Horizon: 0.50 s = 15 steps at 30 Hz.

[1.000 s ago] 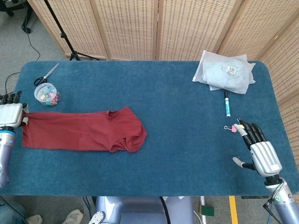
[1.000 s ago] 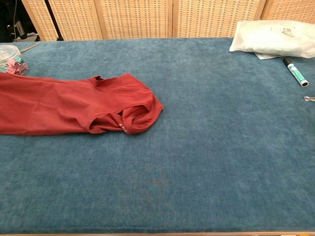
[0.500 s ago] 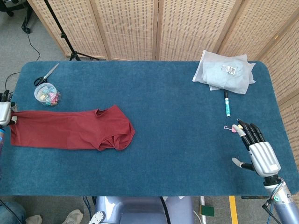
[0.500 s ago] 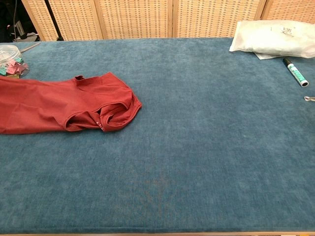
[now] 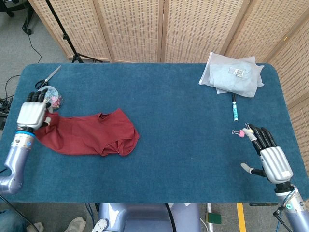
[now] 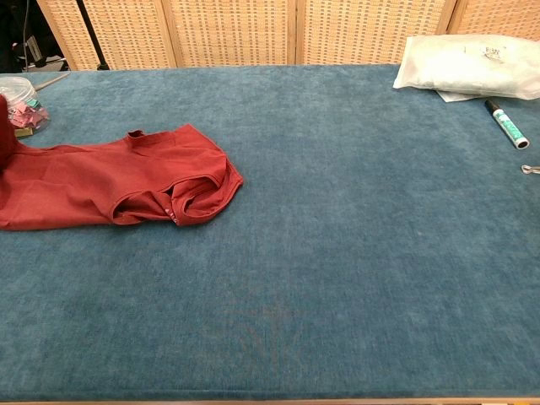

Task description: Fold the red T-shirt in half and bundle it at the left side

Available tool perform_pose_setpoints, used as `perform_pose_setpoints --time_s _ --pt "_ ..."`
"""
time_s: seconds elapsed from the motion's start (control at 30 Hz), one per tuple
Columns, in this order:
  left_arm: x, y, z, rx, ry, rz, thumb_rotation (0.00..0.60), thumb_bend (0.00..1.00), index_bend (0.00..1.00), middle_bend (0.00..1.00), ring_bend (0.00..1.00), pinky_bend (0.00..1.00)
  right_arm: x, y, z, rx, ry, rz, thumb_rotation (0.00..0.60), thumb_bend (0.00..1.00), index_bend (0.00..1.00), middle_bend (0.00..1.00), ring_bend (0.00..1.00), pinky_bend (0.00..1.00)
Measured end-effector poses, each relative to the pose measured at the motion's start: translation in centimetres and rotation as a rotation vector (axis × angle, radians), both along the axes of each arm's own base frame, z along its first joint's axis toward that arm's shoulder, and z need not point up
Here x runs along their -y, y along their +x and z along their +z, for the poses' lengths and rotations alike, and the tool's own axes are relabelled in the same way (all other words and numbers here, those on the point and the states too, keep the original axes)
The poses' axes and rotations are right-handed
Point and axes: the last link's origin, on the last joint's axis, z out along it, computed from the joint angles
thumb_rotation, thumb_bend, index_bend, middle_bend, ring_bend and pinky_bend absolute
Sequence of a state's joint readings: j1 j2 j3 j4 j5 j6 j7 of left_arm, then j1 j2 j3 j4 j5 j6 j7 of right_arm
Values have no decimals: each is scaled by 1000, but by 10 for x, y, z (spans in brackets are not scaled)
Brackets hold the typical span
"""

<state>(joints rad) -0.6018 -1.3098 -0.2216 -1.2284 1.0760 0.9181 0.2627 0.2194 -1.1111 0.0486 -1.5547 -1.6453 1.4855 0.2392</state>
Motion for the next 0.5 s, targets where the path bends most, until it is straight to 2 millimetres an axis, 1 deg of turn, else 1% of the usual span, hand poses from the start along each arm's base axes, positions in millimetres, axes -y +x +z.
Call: perform_pose_setpoints --time_s 0.1,0.3,0.4,0.5 --pt "1 34 -13 -4 -20 -53 600 742 803 0 0 0 0 0 3 10 -2 2 600 0 0 0 0 0" --pt "-6 89 -33 -49 -11 -122 600 740 803 0 0 0 -2 0 6 24 0 5 600 0 0 0 0 0" --pt "-10 114 -49 -48 -10 -144 600 740 803 0 0 0 -2 0 7 29 0 6 600 0 0 0 0 0" --pt "-12 132 -63 -38 -17 -163 600 739 803 0 0 0 -2 0 8 34 0 6 600 0 0 0 0 0"
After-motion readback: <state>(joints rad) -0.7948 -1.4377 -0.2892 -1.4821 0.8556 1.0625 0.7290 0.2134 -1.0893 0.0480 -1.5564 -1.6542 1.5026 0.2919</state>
